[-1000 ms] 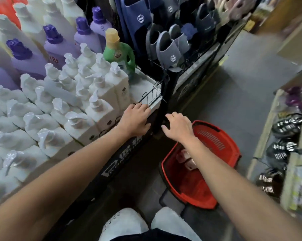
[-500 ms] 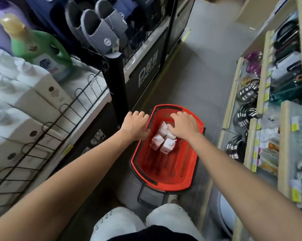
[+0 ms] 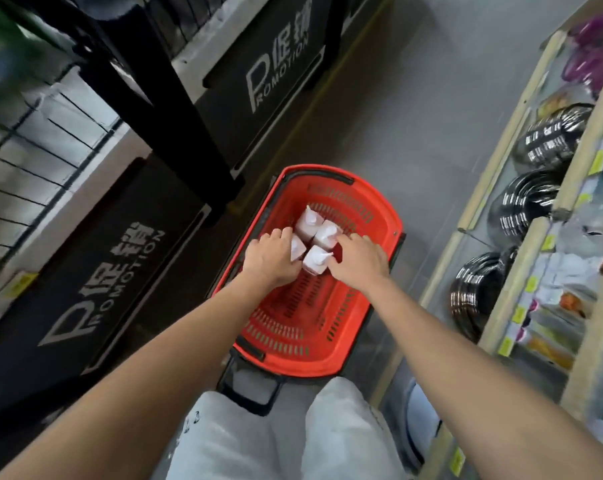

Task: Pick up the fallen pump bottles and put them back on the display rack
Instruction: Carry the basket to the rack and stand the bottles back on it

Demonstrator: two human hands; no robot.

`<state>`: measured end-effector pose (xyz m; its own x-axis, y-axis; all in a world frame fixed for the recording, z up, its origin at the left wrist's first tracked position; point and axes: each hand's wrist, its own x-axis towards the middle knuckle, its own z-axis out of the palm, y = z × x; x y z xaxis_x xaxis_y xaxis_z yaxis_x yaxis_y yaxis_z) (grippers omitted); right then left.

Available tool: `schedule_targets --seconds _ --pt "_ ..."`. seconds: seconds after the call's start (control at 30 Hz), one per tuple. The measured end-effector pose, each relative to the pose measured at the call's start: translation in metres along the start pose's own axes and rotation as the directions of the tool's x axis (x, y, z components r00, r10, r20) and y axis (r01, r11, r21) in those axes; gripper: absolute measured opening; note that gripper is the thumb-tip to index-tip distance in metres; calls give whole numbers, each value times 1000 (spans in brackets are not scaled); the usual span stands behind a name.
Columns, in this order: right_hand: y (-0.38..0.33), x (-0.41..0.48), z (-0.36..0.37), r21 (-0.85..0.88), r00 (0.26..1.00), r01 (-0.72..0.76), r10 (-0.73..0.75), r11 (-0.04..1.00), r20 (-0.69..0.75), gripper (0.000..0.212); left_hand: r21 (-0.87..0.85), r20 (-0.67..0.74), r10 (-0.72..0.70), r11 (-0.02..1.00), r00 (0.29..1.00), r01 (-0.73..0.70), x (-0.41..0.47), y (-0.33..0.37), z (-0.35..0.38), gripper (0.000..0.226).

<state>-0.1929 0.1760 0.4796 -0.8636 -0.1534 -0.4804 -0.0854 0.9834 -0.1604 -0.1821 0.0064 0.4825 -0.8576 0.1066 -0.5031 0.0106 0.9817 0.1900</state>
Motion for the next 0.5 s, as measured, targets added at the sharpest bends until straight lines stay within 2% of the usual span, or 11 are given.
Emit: schedule_targets --seconds 0.2,0.3,0.43,0.5 --pt "15 58 115 85 992 -128 126 988 30 43 -149 93 -130 978 987 143 70 -21 110 65" --pt "17 90 180 86 978 -205 200 975 59 46 -126 107 -155 978 982 168 107 -41 173 65" --pt "25 128 265 77 947 -321 318 944 55 46 -23 89 -127 991 988 130 160 -67 249 72" --pt "35 144 302 59 918 -394 390 917 70 49 -48 96 -149 987 984 154 185 -77 285 78"
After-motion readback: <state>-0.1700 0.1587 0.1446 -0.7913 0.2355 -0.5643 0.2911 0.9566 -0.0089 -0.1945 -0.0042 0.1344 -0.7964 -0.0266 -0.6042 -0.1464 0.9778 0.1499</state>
